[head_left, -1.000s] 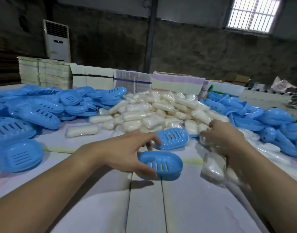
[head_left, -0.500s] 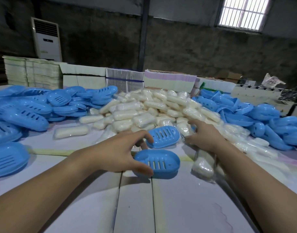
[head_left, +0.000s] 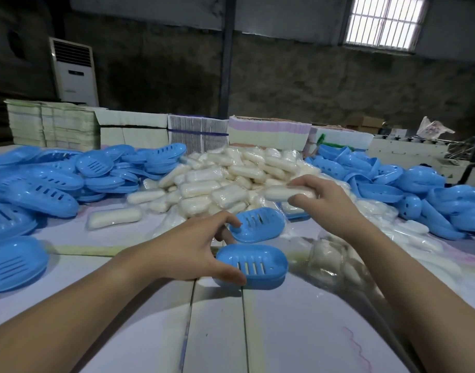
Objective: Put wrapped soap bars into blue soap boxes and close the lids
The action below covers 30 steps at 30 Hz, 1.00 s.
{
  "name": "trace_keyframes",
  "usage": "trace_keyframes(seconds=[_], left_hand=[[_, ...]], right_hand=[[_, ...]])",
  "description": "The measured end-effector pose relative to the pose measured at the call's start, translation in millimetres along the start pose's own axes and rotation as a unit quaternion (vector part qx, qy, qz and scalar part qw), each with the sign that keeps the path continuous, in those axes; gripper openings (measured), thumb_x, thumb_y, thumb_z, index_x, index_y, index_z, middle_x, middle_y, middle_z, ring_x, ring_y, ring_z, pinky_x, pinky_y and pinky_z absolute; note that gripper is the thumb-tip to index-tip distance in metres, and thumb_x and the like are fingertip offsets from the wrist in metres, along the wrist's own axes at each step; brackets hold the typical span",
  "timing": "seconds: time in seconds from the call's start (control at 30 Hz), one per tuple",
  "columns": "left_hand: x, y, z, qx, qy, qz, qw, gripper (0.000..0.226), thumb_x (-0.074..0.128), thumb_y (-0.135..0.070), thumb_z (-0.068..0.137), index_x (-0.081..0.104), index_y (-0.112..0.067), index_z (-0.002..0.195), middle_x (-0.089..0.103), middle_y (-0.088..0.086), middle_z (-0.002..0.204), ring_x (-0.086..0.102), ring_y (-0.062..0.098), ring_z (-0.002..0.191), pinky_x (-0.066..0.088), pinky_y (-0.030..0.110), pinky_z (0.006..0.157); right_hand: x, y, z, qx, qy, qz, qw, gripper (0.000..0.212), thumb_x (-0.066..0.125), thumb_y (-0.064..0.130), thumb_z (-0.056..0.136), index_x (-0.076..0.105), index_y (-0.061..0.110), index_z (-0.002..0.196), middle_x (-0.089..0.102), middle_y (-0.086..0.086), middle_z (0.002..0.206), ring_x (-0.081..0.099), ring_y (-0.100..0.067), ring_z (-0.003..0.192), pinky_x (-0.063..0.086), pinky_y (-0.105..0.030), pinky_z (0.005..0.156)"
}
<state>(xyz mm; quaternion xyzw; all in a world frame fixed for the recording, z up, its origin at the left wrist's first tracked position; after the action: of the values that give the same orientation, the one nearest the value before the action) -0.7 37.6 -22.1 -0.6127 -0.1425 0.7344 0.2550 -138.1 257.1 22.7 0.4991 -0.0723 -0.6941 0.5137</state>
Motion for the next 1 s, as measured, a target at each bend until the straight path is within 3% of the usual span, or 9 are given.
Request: trace_keyframes(seconds=[0.1, 0.2, 0.27, 0.4, 0.63, 0.8, 0.9, 1.0], left_hand=[[1, 1, 0, -0.007, 0.003, -0.007, 1.0, 0.08, 0.089, -0.055, 0.062, 0.043, -0.049, 0.128, 0.06, -0.032, 0.104, 0.046, -0.02, 0.104, 0.036, 0.0, 0.08], [-1, 0, -1, -0.009, 0.006, -0.006, 1.0, 0.08, 0.089, -0.056, 0.062, 0.045, -0.049, 0.129, 0.06, -0.029, 0.107, 0.048, -0.016, 0.104, 0.039, 0.005, 0.08], [-2, 0, -1, -0.001, 0.011, 0.009, 1.0, 0.068, 0.088, -0.057, 0.063, 0.053, -0.047, 0.121, 0.061, -0.026, 0.109, 0.049, -0.012, 0.104, 0.042, 0.011, 0.082], [-5, -1, 0, 0.014, 0.013, 0.016, 1.0, 0.045, 0.088, -0.056, 0.065, 0.066, -0.039, 0.1, 0.063, -0.021, 0.104, 0.051, -0.008, 0.102, 0.042, 0.013, 0.08], [-6, 1, 0, 0.009, 0.012, 0.012, 1.0, 0.041, 0.088, -0.056, 0.062, 0.067, -0.044, 0.095, 0.064, -0.02, 0.102, 0.053, -0.007, 0.098, 0.037, 0.01, 0.07], [-6, 1, 0, 0.002, 0.028, 0.016, 0.999, 0.041, 0.086, -0.058, 0.064, 0.068, -0.043, 0.097, 0.063, -0.021, 0.106, 0.051, -0.008, 0.099, 0.04, 0.018, 0.075], [-6, 0, 0, 0.0, 0.032, 0.011, 0.999, 0.04, 0.086, -0.058, 0.064, 0.068, -0.043, 0.097, 0.063, -0.021, 0.107, 0.05, -0.01, 0.099, 0.041, 0.019, 0.078], [-5, 1, 0, -0.001, 0.03, 0.011, 0.999, 0.041, 0.086, -0.057, 0.063, 0.068, -0.043, 0.097, 0.063, -0.021, 0.106, 0.05, -0.01, 0.099, 0.042, 0.019, 0.078]], right_hand=[[8, 28, -15, -0.062, 0.14, 0.058, 0.987, 0.023, 0.069, 0.026, 0.07, 0.072, 0.033, 0.093, 0.067, 0.019, 0.087, 0.059, 0.001, 0.078, 0.045, -0.012, 0.067], [25, 44, -29, -0.082, 0.253, 0.014, 0.964, 0.025, 0.068, 0.027, 0.065, 0.073, 0.032, 0.09, 0.068, 0.01, 0.088, 0.061, -0.003, 0.077, 0.048, -0.016, 0.067], [35, 50, -35, -0.099, 0.291, -0.026, 0.951, 0.026, 0.067, 0.03, 0.066, 0.072, 0.034, 0.091, 0.067, 0.011, 0.089, 0.062, -0.005, 0.077, 0.048, -0.018, 0.065], [42, 55, -37, -0.122, 0.295, -0.057, 0.946, 0.031, 0.066, 0.036, 0.066, 0.069, 0.039, 0.096, 0.066, 0.012, 0.092, 0.061, -0.007, 0.081, 0.049, -0.023, 0.069], [43, 56, -39, -0.138, 0.321, -0.067, 0.934, 0.037, 0.066, 0.053, 0.066, 0.064, 0.054, 0.102, 0.06, 0.029, 0.103, 0.055, 0.007, 0.091, 0.039, -0.005, 0.073], [18, 44, -32, -0.088, 0.319, -0.063, 0.942, 0.042, 0.075, 0.05, 0.064, 0.067, 0.055, 0.105, 0.061, 0.031, 0.105, 0.053, 0.007, 0.102, 0.034, -0.001, 0.074], [1, 36, -28, -0.064, 0.311, -0.049, 0.947, 0.046, 0.079, 0.041, 0.063, 0.069, 0.046, 0.107, 0.066, 0.018, 0.095, 0.057, 0.001, 0.094, 0.037, -0.003, 0.072], [9, 34, -30, -0.054, 0.34, -0.053, 0.937, 0.044, 0.085, 0.028, 0.066, 0.072, 0.039, 0.107, 0.065, 0.017, 0.089, 0.056, 0.003, 0.083, 0.04, -0.007, 0.066]])
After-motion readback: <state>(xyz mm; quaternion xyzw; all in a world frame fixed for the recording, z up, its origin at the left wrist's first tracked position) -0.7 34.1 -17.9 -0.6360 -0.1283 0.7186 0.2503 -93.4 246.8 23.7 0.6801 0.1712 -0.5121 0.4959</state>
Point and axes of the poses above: each hand's wrist, its own z-axis towards the middle knuckle, its own x-axis out of the palm, y = z × x, the point moved 3 cm from there along z, towards the middle knuckle
